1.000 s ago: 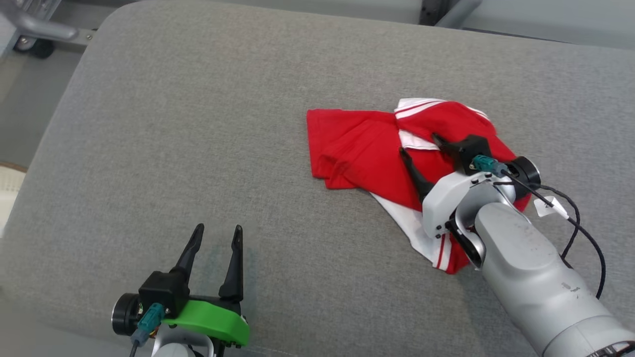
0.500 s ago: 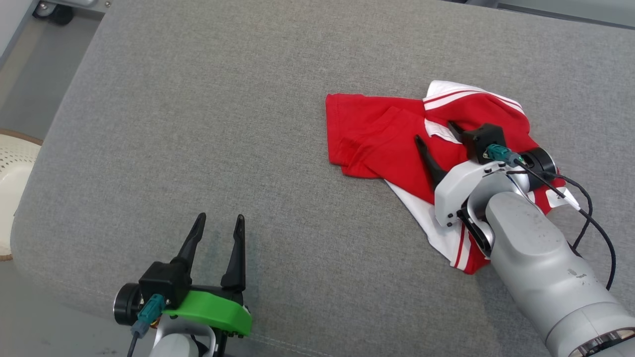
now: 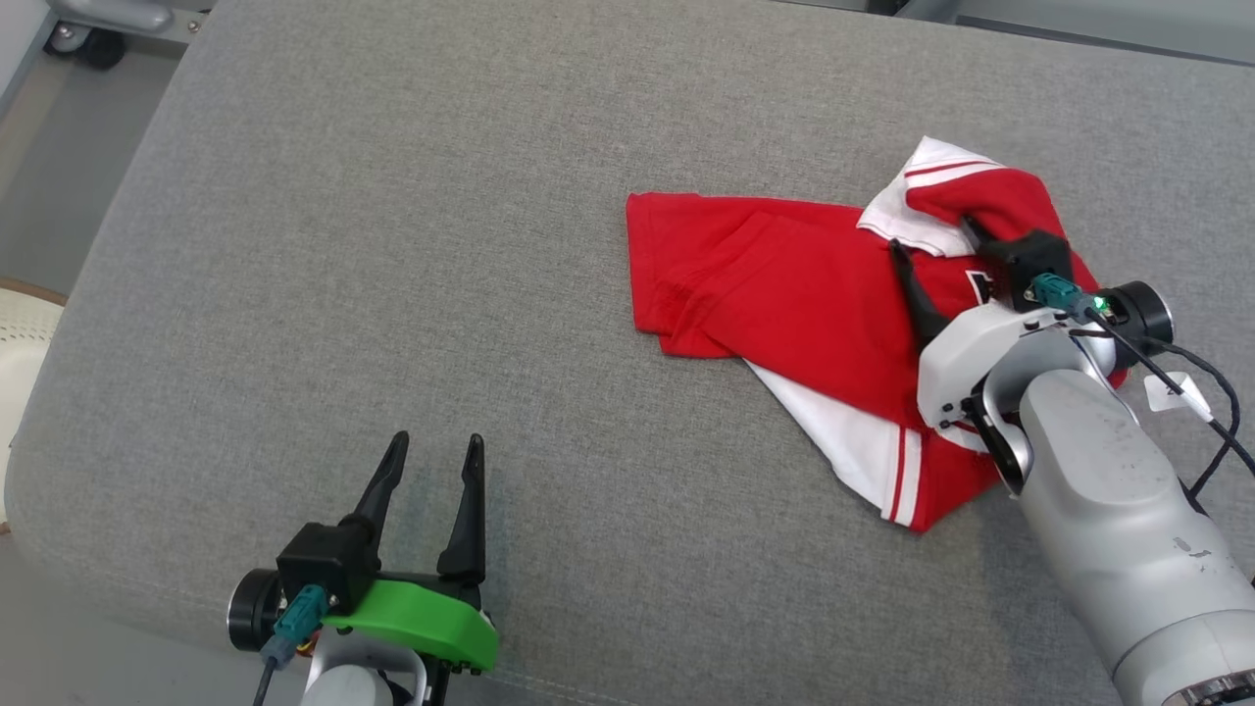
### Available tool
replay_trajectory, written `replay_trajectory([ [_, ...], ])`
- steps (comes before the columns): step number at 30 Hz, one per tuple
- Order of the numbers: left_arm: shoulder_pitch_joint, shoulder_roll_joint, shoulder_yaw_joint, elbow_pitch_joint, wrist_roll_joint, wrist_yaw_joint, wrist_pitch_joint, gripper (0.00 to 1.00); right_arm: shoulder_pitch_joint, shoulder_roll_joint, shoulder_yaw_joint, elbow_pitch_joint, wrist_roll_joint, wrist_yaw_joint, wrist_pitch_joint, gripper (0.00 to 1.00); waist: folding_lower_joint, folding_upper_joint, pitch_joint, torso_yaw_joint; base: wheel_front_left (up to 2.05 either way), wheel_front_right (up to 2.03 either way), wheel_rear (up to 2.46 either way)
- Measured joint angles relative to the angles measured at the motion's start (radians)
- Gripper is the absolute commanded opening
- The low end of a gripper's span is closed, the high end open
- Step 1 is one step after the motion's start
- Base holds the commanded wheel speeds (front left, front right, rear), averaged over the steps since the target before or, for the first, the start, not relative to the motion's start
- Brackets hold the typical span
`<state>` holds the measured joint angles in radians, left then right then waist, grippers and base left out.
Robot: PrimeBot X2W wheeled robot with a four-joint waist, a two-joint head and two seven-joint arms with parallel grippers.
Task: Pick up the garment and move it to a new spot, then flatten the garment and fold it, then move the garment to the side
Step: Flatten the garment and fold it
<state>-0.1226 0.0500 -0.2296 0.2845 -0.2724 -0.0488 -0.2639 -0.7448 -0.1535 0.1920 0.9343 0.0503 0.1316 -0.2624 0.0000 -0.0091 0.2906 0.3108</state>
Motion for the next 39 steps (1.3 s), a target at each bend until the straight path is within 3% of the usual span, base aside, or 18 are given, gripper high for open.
replay_trajectory([
  [3,0.000,0.000,0.002,0.002,-0.005,-0.001,0.000,1.00,0.004,-0.002,-0.049,-0.007,-0.042,0.000,0.000,1.00,0.0000,0.0000,0.000,-0.003,0.00,0.00,0.00],
  [4,0.000,0.000,0.002,0.004,-0.008,-0.002,0.000,1.00,0.005,-0.002,-0.059,-0.003,-0.060,0.000,0.000,0.91,0.0000,0.0000,0.000,-0.004,0.00,0.00,0.00],
  [5,0.000,0.000,0.003,0.008,-0.009,-0.003,0.000,1.00,0.006,0.002,-0.073,0.003,-0.069,0.000,0.000,0.73,0.0000,0.0000,0.001,-0.005,0.00,0.00,0.00],
  [7,0.000,0.000,0.004,0.014,-0.013,-0.004,0.000,1.00,0.007,0.009,-0.097,0.019,-0.090,0.000,0.000,0.11,0.0000,0.0000,0.003,-0.007,0.00,0.00,0.00],
  [8,0.000,0.000,0.004,0.015,-0.016,-0.004,0.000,1.00,0.006,0.011,-0.111,0.025,-0.100,0.000,0.000,0.00,0.0000,0.0000,0.005,-0.008,0.00,0.00,0.00],
  [17,-0.001,0.000,0.014,0.024,-0.019,-0.005,0.000,1.00,-0.016,-0.005,-0.268,-0.017,-0.153,0.000,0.000,0.00,0.0000,0.0000,0.007,-0.015,0.00,0.00,0.00],
  [23,0.000,0.000,0.022,0.022,-0.014,-0.014,0.000,1.00,0.016,-0.020,-0.468,-0.100,-0.148,0.000,0.000,0.00,0.0000,0.0000,-0.014,-0.034,0.00,0.00,0.00],
  [24,0.000,0.000,0.022,0.022,-0.013,-0.014,0.000,1.00,0.035,-0.019,-0.500,-0.109,-0.148,0.000,0.000,0.55,0.0000,0.0000,-0.020,-0.037,0.00,0.00,0.00],
  [25,0.002,0.000,0.022,0.023,-0.010,-0.014,0.000,1.00,0.055,-0.013,-0.541,-0.120,-0.149,0.000,0.000,1.00,0.0000,0.0000,-0.027,-0.042,0.00,0.00,0.00],
  [28,0.011,0.000,0.028,0.023,-0.005,-0.015,0.000,1.00,0.126,0.017,-0.655,-0.173,-0.146,0.000,0.000,1.00,0.0000,0.0000,-0.050,-0.057,0.00,0.00,0.00],
  [32,0.025,-0.001,0.041,0.022,0.008,-0.015,0.000,1.00,0.220,0.067,-0.702,-0.246,-0.137,0.000,0.000,1.00,0.0000,0.0000,-0.086,-0.083,0.00,0.00,0.00],
  [35,0.043,-0.001,0.064,0.025,0.019,-0.015,0.000,1.00,0.275,0.085,-0.678,-0.316,-0.105,0.000,0.000,1.00,0.0000,0.0000,-0.114,-0.111,0.00,0.00,0.00],
  [39,0.065,-0.001,0.089,0.028,0.030,-0.015,0.000,1.00,0.355,0.100,-0.572,-0.399,-0.051,0.000,0.000,1.00,0.0000,0.0000,-0.154,-0.152,0.00,0.00,0.00],
])
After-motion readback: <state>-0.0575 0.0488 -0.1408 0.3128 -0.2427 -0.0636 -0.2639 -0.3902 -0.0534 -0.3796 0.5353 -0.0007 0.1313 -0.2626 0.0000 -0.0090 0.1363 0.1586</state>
